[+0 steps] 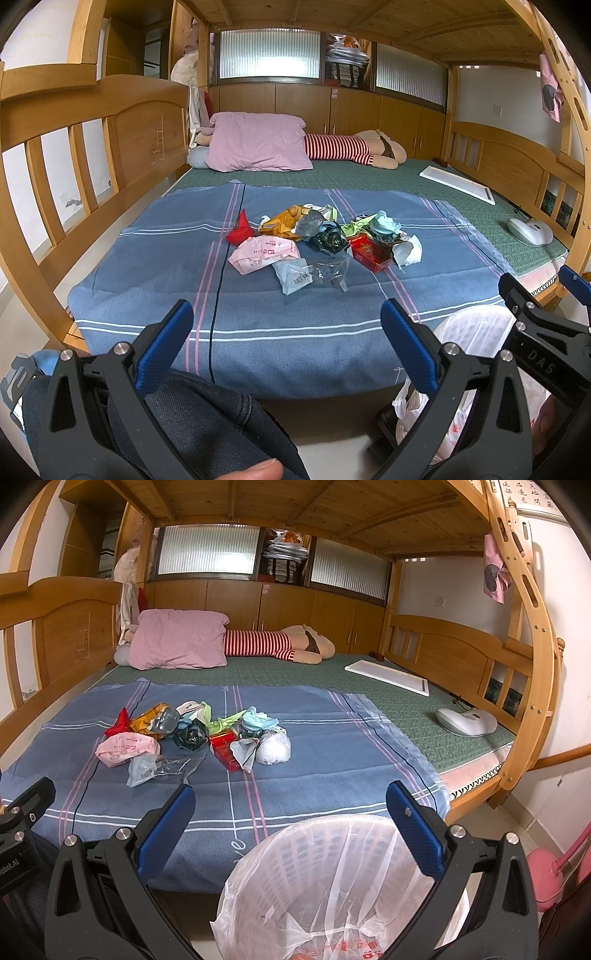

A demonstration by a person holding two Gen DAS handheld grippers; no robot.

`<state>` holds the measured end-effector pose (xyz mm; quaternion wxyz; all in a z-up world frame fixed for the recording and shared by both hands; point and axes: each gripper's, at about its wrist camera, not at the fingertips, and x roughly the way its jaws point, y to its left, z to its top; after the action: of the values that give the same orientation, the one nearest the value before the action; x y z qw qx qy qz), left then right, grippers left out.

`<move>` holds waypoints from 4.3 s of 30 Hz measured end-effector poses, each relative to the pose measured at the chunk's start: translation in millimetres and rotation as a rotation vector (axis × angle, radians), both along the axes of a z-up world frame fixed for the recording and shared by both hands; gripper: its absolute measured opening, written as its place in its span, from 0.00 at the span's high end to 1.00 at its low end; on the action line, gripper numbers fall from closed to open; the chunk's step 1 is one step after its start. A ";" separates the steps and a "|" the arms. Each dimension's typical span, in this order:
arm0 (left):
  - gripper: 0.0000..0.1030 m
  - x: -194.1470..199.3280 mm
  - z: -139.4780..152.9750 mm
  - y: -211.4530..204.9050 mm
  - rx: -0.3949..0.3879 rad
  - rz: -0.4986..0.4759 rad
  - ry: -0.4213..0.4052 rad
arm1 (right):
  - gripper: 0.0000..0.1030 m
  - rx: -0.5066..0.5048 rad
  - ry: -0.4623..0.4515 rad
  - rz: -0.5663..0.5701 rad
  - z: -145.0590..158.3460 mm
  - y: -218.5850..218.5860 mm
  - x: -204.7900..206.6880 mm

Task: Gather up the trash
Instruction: 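Reach the right gripper down to the clear plastic bag in the pile, then close the right gripper on the clear plastic bag and lift it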

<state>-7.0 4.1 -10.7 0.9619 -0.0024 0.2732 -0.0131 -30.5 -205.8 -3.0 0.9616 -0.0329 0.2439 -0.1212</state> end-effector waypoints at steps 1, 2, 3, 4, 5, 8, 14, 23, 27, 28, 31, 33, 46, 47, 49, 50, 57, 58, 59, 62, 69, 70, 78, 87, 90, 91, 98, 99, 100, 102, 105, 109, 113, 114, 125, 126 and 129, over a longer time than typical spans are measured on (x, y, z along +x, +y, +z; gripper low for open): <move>0.02 -0.9 -0.8 -0.4 0.000 0.000 0.001 | 0.02 0.000 0.001 -0.001 -0.5 0.6 0.4; 0.02 -0.6 -0.4 -0.1 -0.001 0.000 0.001 | 0.02 0.001 0.001 -0.001 -0.7 0.5 0.2; 0.02 0.0 0.1 0.1 0.000 0.000 0.000 | 0.02 0.000 0.000 -0.001 -0.4 0.7 0.5; 0.02 -0.3 -0.1 -0.1 0.000 0.000 0.000 | 0.02 -0.001 -0.001 -0.001 -1.2 0.5 -0.5; 0.02 0.0 0.2 0.1 0.000 0.000 0.000 | 0.02 0.000 0.000 -0.001 -0.4 0.5 0.3; 0.02 0.1 0.3 0.2 0.000 0.000 0.000 | 0.02 0.000 0.000 -0.001 -1.2 0.0 -0.4; 0.02 1.4 -1.9 3.6 -0.006 0.012 -0.017 | 0.02 -0.004 -0.016 -0.001 1.5 -0.2 1.1; 0.06 85.9 -15.0 84.6 -0.186 0.050 0.117 | 0.02 0.140 0.053 -0.033 10.1 -27.1 42.0; 0.17 131.7 -17.2 115.4 -0.264 0.046 0.117 | 0.02 0.142 0.072 -0.021 9.0 -18.1 65.0; 0.21 142.7 -16.8 121.6 -0.279 0.064 0.124 | 0.02 0.136 0.084 -0.004 7.5 -10.4 74.7; 0.36 170.9 -17.4 137.7 -0.291 0.120 0.152 | 0.06 0.147 0.112 0.044 0.8 9.0 100.7; 0.35 177.3 -18.4 145.2 -0.265 0.154 0.118 | 0.08 0.185 0.171 0.076 -13.4 28.4 129.9; 0.07 197.4 -51.3 206.2 -0.531 0.188 0.264 | 0.08 0.550 0.546 -0.036 -145.8 118.0 273.5; 0.07 197.3 -51.1 207.6 -0.541 0.185 0.269 | 0.08 0.565 0.547 -0.043 -148.5 121.4 275.8; 0.07 196.4 -49.1 207.9 -0.533 0.180 0.269 | 0.15 0.537 0.531 -0.062 -145.3 128.2 277.4; 0.07 196.1 -48.5 207.7 -0.524 0.181 0.267 | 0.24 0.530 0.522 -0.059 -141.4 130.9 277.0; 0.07 193.5 -50.5 207.0 -0.518 0.188 0.269 | 0.74 0.539 0.490 -0.002 -130.3 128.5 267.3; 0.07 192.1 -51.1 207.8 -0.520 0.188 0.271 | 0.74 0.540 0.485 -0.005 -128.0 125.0 262.8; 0.07 190.6 -52.6 207.0 -0.522 0.188 0.275 | 0.74 0.536 0.473 -0.008 -123.7 121.3 255.4; 0.07 192.7 -55.8 208.1 -0.536 0.196 0.288 | 0.74 0.505 0.443 -0.030 -117.1 109.4 239.1; 0.07 195.5 -53.6 211.4 -0.528 0.230 0.280 | 0.74 0.485 0.425 -0.071 -114.6 88.9 224.8; 0.07 195.3 -53.1 210.4 -0.524 0.231 0.277 | 0.74 0.491 0.424 -0.073 -114.2 87.1 224.4; 0.07 190.7 -48.0 209.7 -0.472 0.252 0.240 | 0.74 0.476 0.393 -0.062 -105.3 87.6 212.0; 0.06 190.4 -45.7 209.3 -0.451 0.244 0.221 | 0.74 0.440 0.381 -0.049 -102.3 93.1 207.6; 0.05 191.0 -45.8 209.4 -0.448 0.243 0.221 | 0.74 0.443 0.386 -0.048 -103.8 93.5 207.9; 0.05 191.4 -45.9 209.7 -0.448 0.243 0.222 | 0.74 0.443 0.389 -0.048 -104.3 93.6 208.1; 0.05 191.6 -47.0 209.1 -0.442 0.245 0.219 | 0.74 0.449 0.396 -0.052 -106.5 92.0 209.3; 0.05 191.7 -47.4 209.2 -0.443 0.245 0.220 | 0.74 0.452 0.397 -0.053 -107.1 91.7 209.2; 0.05 192.3 -47.6 209.6 -0.443 0.244 0.221 | 0.74 0.454 0.398 -0.054 -107.4 91.2 209.4; 0.05 192.2 -47.6 209.3 -0.439 0.244 0.219 | 0.74 0.455 0.398 -0.055 -107.8 90.9 209.3; 0.05 192.7 -48.5 209.4 -0.436 0.243 0.220 | 0.74 0.457 0.391 -0.055 -106.9 90.2 209.2; 0.05 192.9 -49.9 208.2 -0.432 0.242 0.224 | 0.74 0.453 0.376 -0.056 -104.3 88.7 207.8; 0.05 195.0 -51.1 204.6 -0.422 0.236 0.232 | 0.74 0.442 0.360 -0.055 -101.4 87.5 205.3; 0.05 195.6 -51.5 204.4 -0.421 0.234 0.235 | 0.74 0.441 0.358 -0.055 -100.9 87.5 204.8; 0.04 199.6 -53.2 201.0 -0.429 0.229 0.253 | 0.74 0.455 0.358 -0.064 -102.9 79.6 203.4; 0.04 200.3 -53.0 201.3 -0.430 0.229 0.251 | 0.74 0.456 0.356 -0.065 -102.2 78.9 203.2; 0.04 201.6 -51.0 202.8 -0.411 0.236 0.237 | 0.74 0.457 0.345 -0.064 -99.4 76.4 202.3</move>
<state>194.7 206.9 -61.7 0.8974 -0.2310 0.3733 0.0445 171.9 -129.4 -102.4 0.8840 0.1724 0.4260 -0.0860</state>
